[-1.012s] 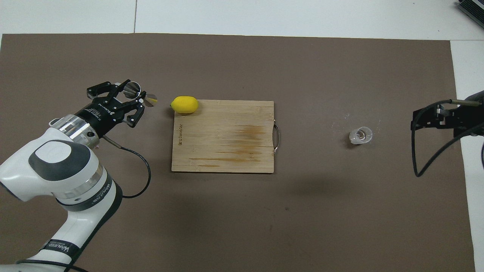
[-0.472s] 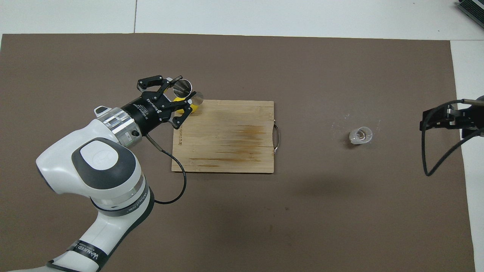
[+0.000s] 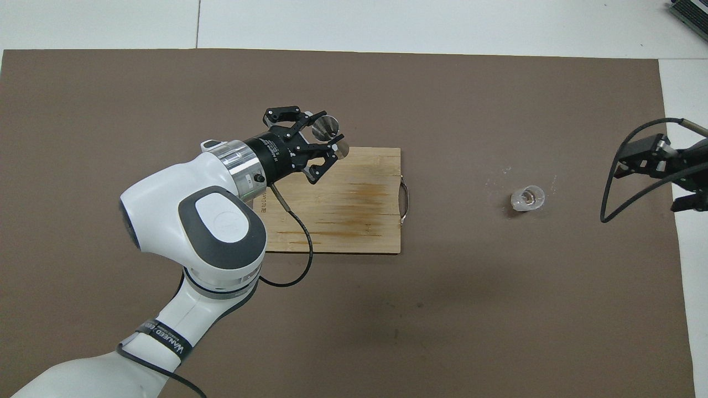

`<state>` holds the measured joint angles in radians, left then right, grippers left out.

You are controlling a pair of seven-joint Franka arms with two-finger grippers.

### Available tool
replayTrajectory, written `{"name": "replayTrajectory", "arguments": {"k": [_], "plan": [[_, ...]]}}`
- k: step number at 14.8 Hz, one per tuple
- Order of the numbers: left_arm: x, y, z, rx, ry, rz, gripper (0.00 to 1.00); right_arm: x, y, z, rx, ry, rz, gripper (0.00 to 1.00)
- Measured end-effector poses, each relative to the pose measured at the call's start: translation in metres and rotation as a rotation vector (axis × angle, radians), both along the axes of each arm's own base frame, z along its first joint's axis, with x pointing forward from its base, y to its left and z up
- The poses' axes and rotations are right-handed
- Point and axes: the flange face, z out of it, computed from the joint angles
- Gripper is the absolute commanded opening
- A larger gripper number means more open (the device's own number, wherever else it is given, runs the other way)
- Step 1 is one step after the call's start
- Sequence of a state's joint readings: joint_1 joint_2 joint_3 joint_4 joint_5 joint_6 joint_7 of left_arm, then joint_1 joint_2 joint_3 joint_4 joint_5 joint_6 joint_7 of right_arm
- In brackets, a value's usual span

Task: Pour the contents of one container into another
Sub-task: 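Carry the metal cup with the left gripper over the wooden board, then lower the metal cup onto the board while the right gripper reaches the glass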

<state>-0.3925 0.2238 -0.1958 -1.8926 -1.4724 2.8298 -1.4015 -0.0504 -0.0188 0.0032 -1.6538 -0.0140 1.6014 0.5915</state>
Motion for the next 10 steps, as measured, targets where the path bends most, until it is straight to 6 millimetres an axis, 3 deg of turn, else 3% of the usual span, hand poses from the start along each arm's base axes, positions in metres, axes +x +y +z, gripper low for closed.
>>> {"name": "replayTrajectory", "arguments": {"k": [5,8,10], "plan": [[-0.015,-0.035,-0.039,0.039,0.051,0.051,0.00,0.001,-0.017,-0.024,0.132,0.043,-0.350,1.00],[-0.023,-0.048,-0.054,0.055,0.069,0.041,0.00,0.003,-0.043,-0.060,0.251,0.064,-0.558,1.00],[-0.024,-0.054,-0.060,0.068,0.067,0.049,0.00,0.004,-0.048,-0.086,0.309,0.087,-0.628,1.00]]}}
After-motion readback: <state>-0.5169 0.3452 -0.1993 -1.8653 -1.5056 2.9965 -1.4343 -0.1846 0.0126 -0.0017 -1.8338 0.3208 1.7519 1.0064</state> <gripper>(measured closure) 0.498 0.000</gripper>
